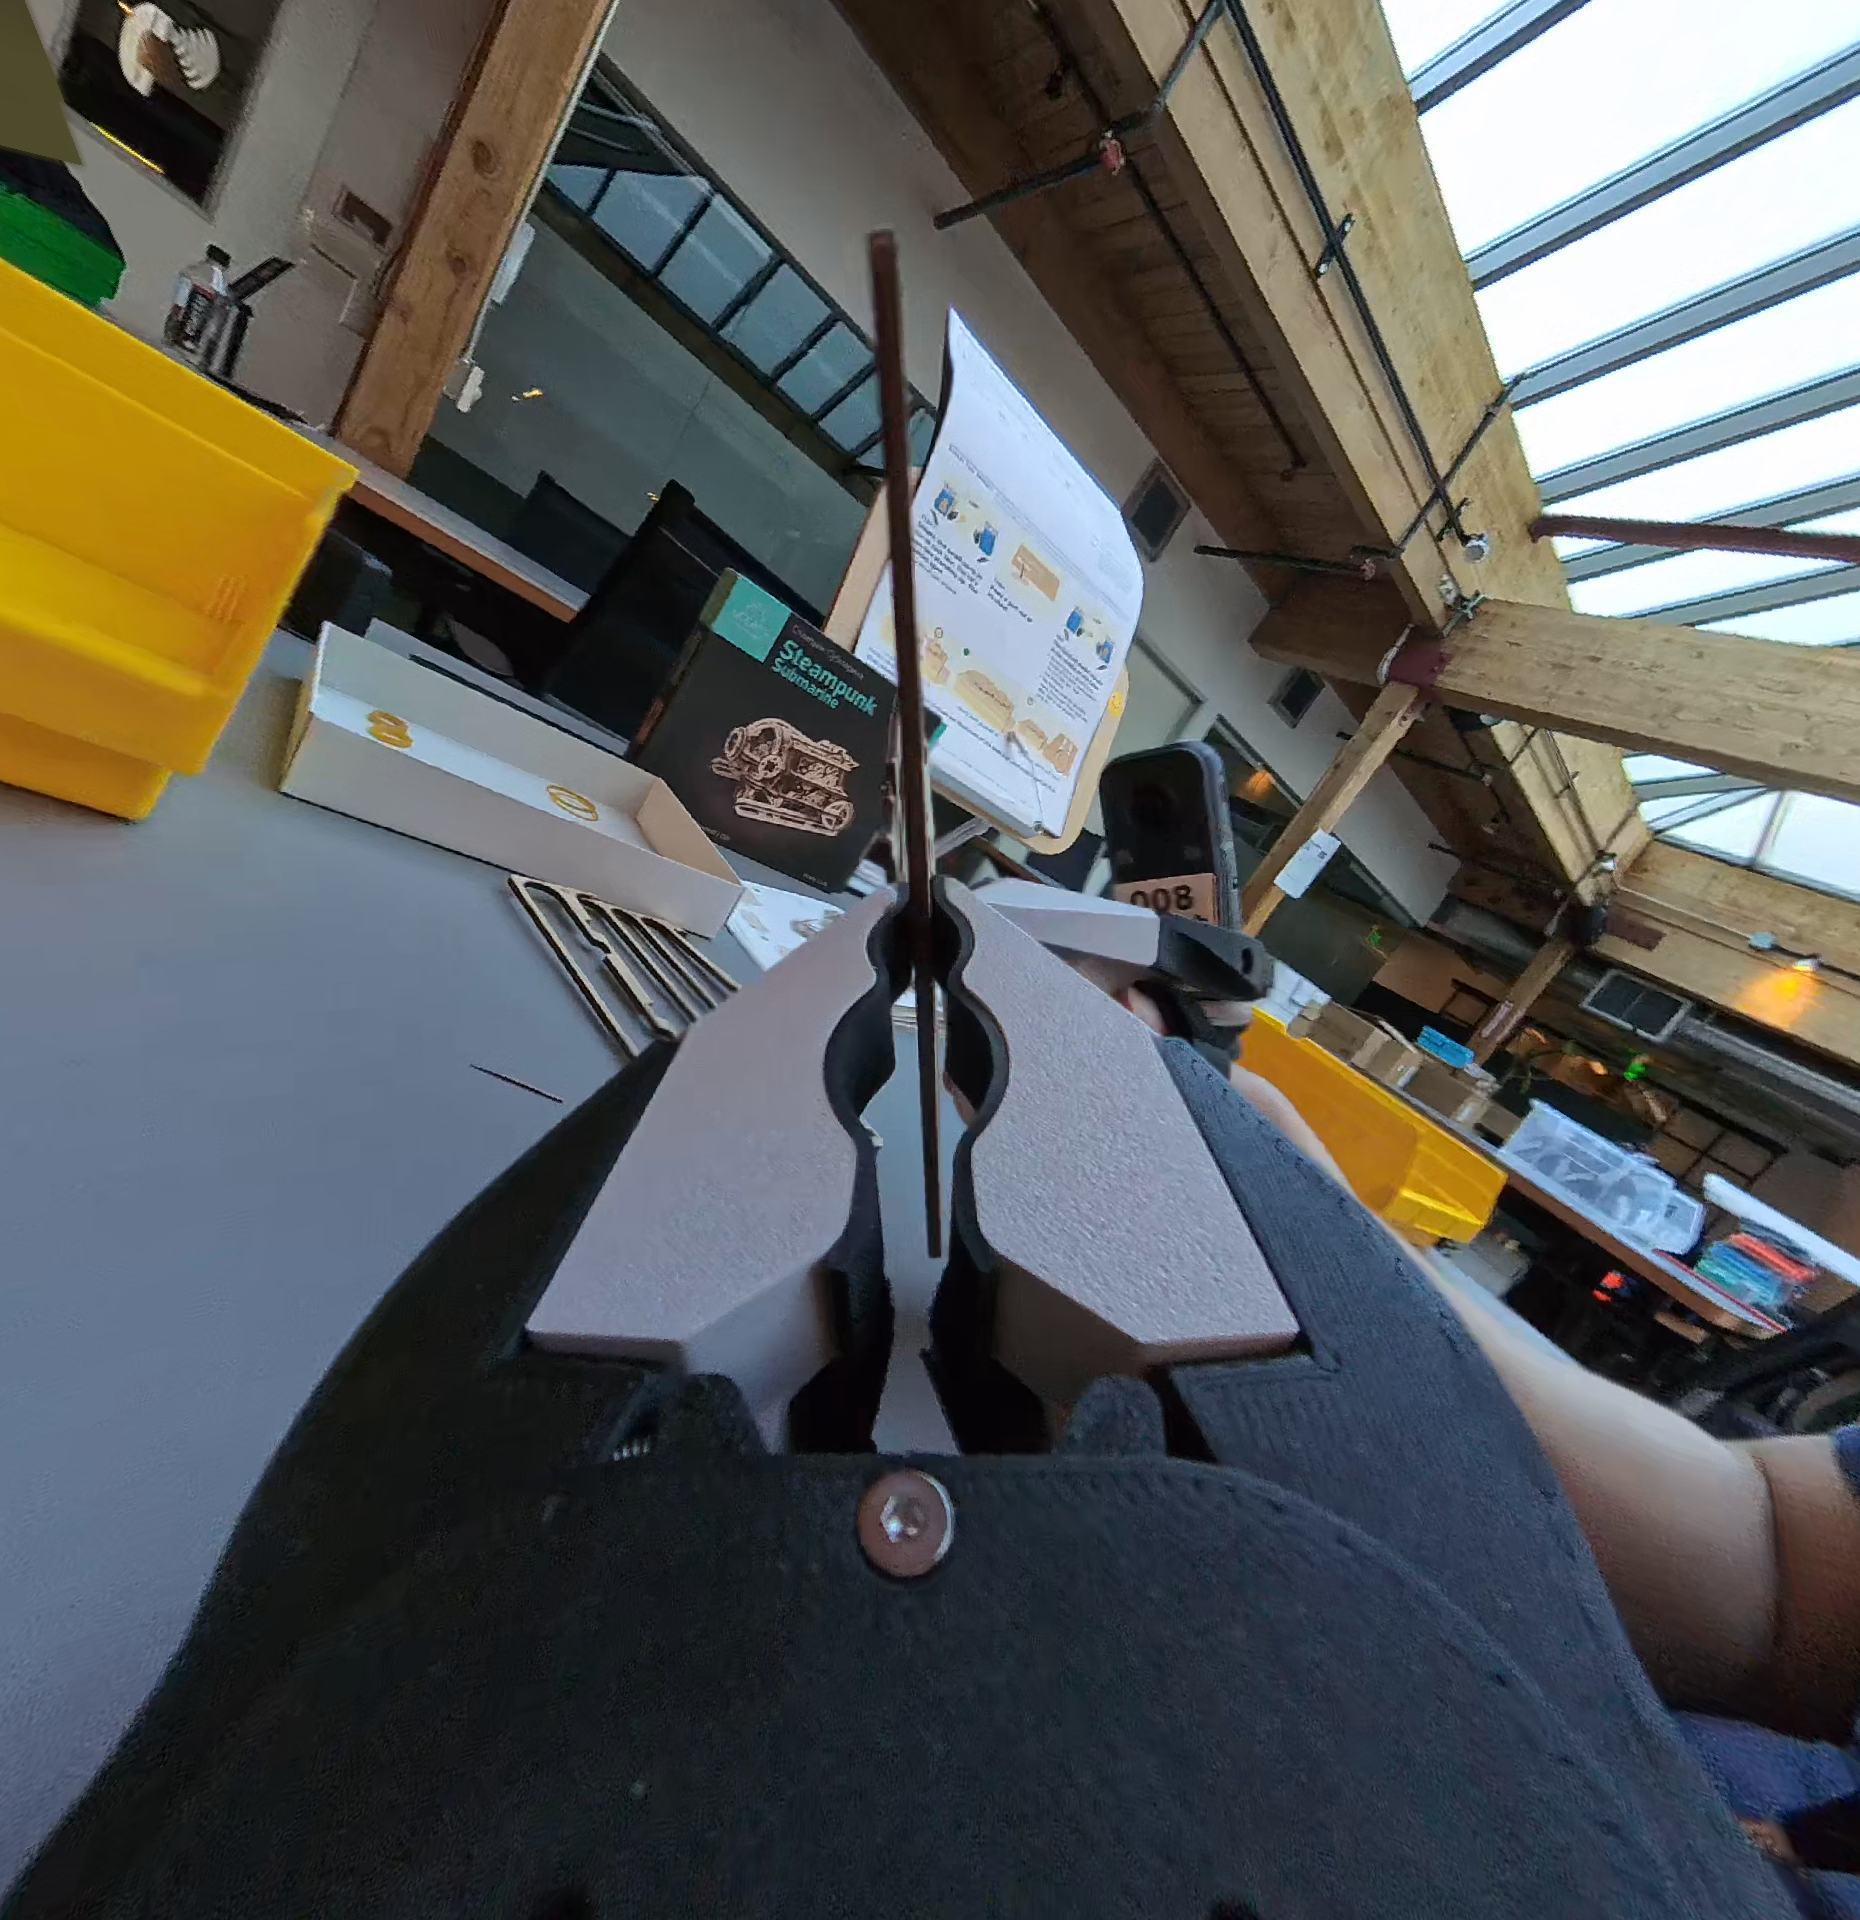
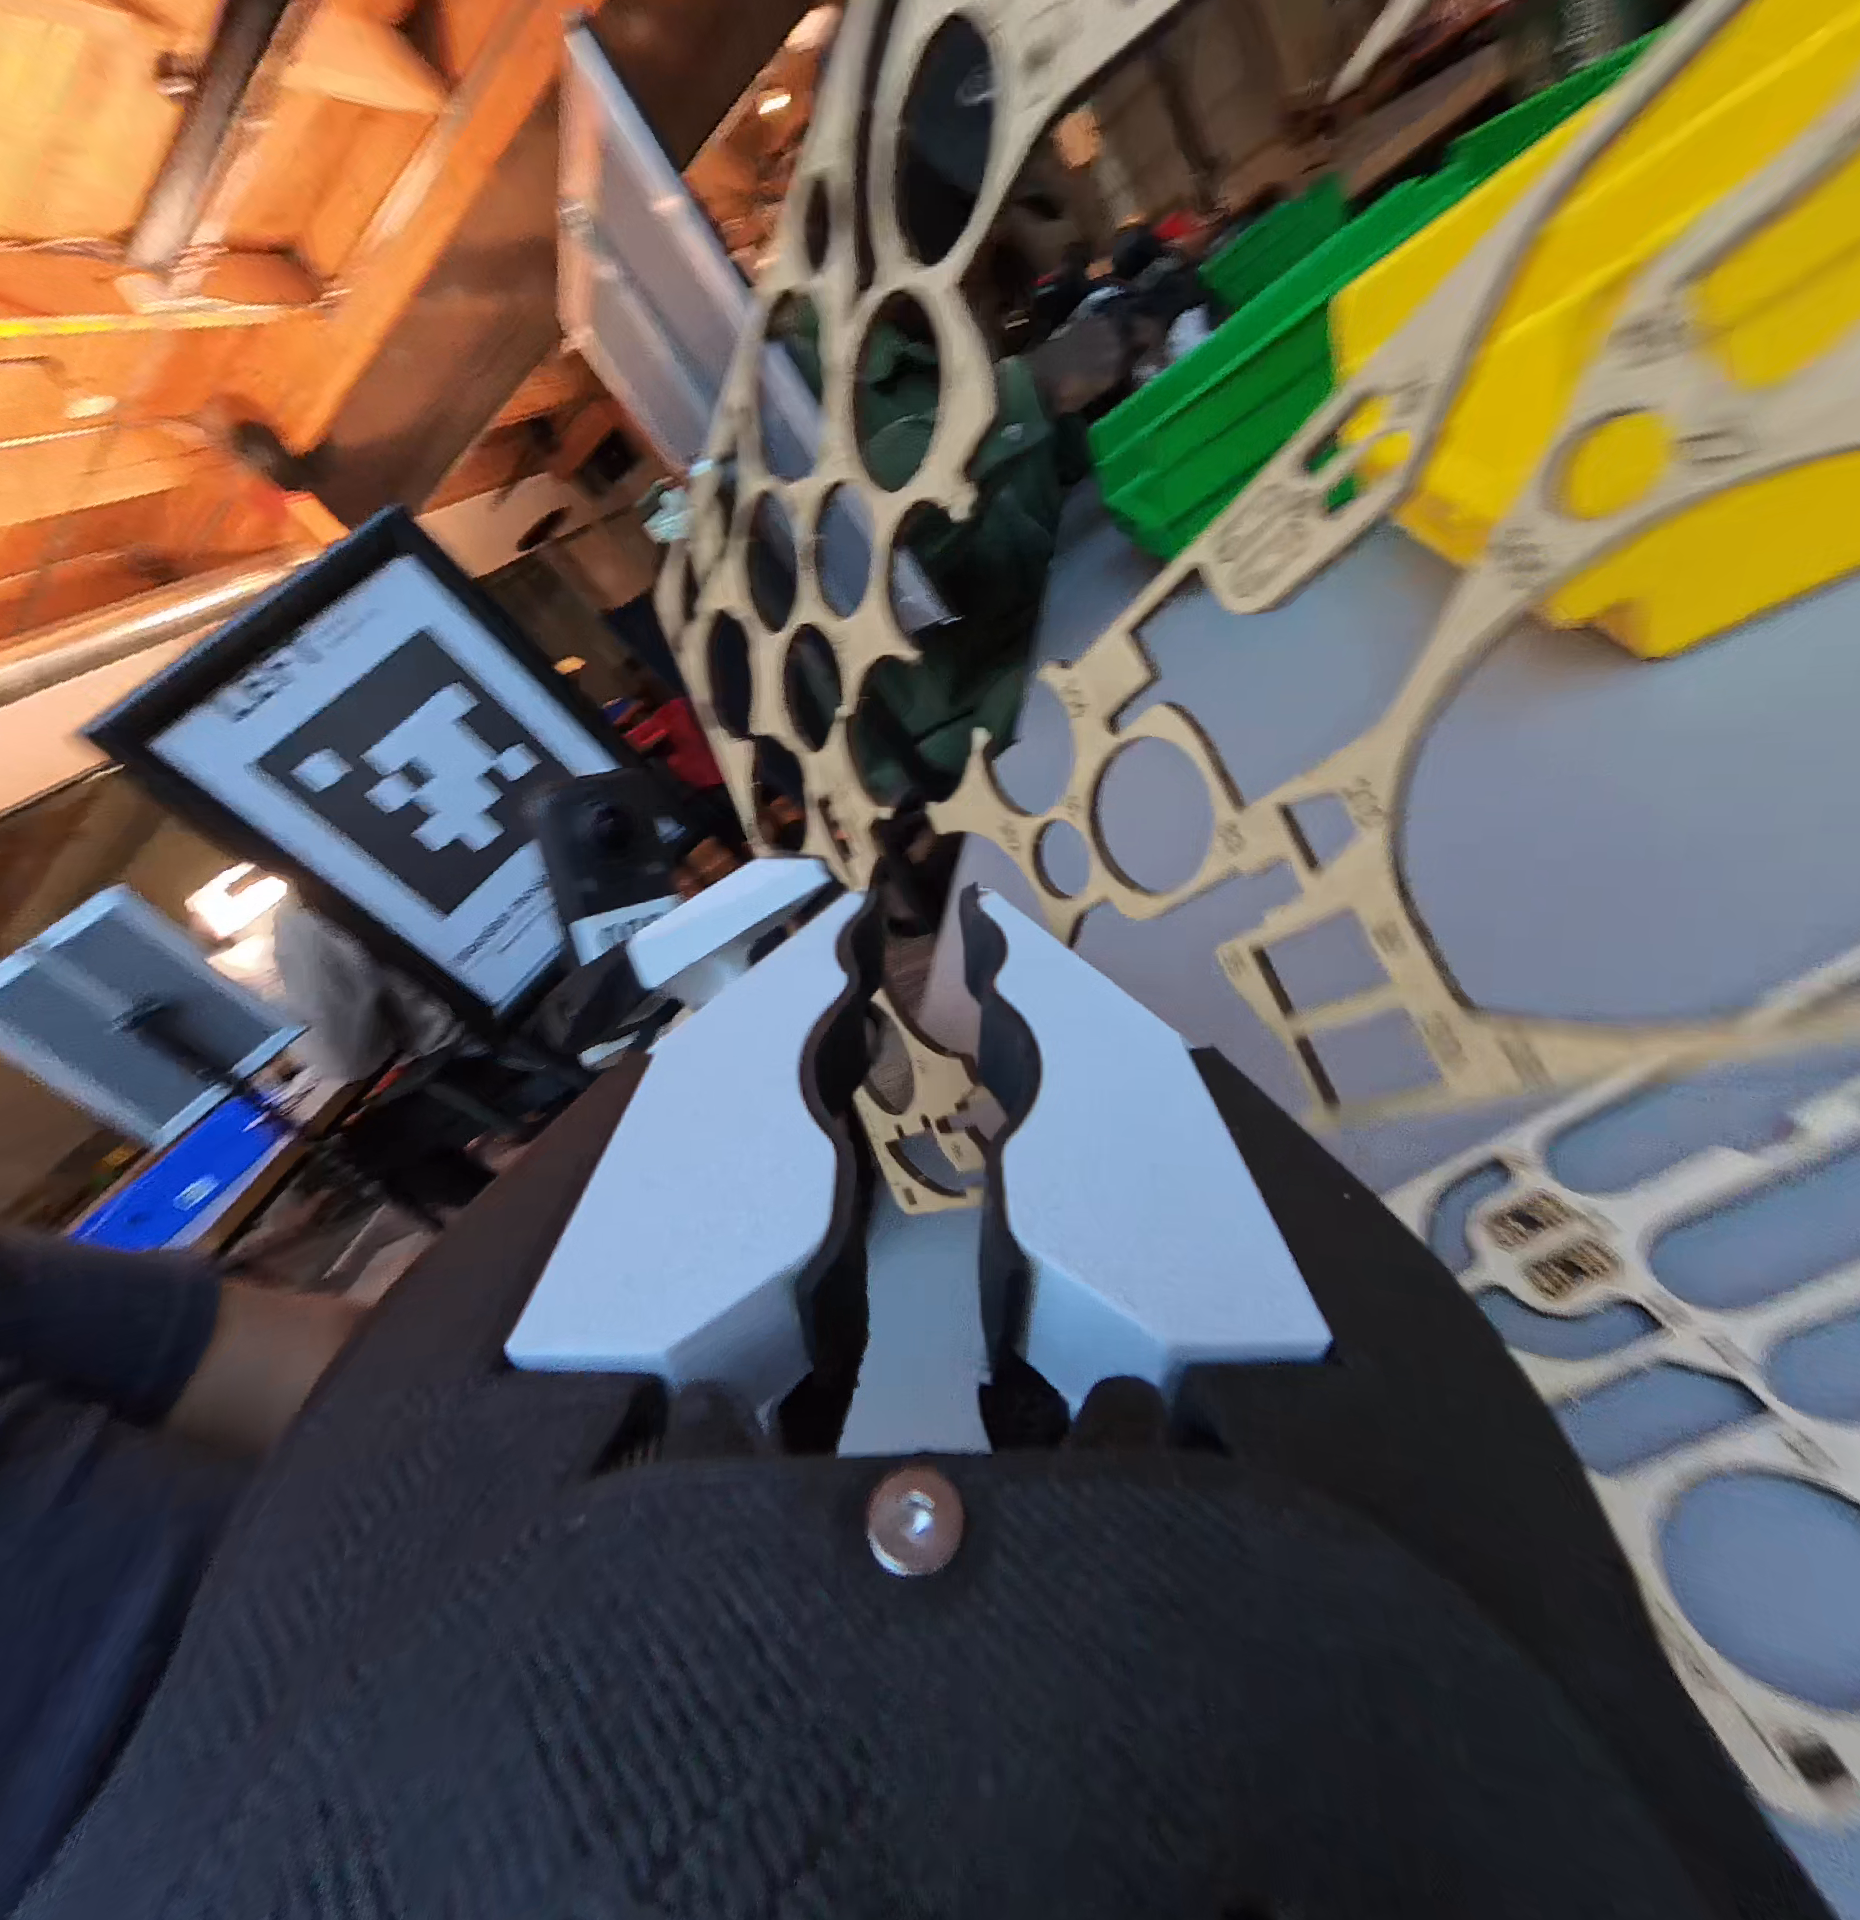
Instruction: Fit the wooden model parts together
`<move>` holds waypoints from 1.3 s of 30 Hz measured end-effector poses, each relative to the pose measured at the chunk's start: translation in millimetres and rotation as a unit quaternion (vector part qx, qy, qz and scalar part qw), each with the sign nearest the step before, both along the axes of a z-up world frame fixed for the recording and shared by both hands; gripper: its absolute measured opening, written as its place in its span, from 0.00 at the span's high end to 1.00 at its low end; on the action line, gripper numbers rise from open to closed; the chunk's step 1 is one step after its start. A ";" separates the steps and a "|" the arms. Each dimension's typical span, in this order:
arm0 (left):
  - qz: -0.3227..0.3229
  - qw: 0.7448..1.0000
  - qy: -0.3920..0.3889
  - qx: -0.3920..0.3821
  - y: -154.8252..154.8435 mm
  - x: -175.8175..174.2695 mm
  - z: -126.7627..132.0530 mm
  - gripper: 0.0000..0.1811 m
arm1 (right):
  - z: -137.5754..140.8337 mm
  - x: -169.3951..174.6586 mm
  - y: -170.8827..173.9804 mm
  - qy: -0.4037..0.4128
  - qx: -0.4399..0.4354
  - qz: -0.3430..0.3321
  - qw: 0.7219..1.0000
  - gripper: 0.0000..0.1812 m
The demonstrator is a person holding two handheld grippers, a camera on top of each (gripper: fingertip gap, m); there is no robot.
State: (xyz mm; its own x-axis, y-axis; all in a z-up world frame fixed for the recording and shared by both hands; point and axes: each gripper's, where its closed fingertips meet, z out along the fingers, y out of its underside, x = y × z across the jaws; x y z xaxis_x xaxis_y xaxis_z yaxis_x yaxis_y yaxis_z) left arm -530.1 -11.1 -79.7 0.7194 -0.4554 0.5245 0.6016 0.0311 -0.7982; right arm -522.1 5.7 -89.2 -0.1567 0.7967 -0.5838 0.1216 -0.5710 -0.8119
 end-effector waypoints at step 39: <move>-0.223 0.852 0.435 -0.190 -0.5 33.2 19.2 1.00 | -24.4 33.7 4.8 -0.308 0.567 0.223 0.731 1.00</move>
